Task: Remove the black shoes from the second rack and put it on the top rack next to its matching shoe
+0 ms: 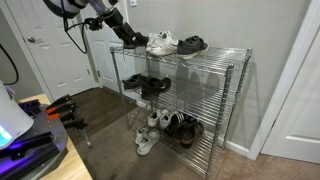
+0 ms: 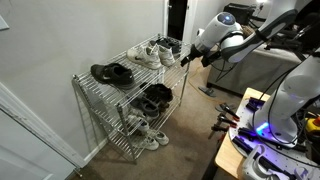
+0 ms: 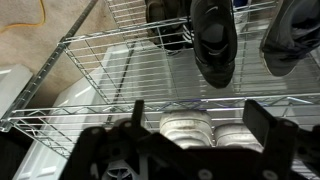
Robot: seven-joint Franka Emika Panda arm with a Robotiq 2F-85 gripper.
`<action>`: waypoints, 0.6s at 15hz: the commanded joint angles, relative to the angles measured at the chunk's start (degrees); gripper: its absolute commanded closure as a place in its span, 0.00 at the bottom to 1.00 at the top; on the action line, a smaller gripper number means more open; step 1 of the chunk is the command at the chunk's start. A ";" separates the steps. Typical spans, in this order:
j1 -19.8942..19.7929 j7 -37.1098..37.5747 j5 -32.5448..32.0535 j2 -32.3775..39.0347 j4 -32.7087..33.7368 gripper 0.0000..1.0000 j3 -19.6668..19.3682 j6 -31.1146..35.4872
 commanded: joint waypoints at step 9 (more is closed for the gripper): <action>-1.68 4.96 -5.78 2.80 1.10 0.00 1.78 0.94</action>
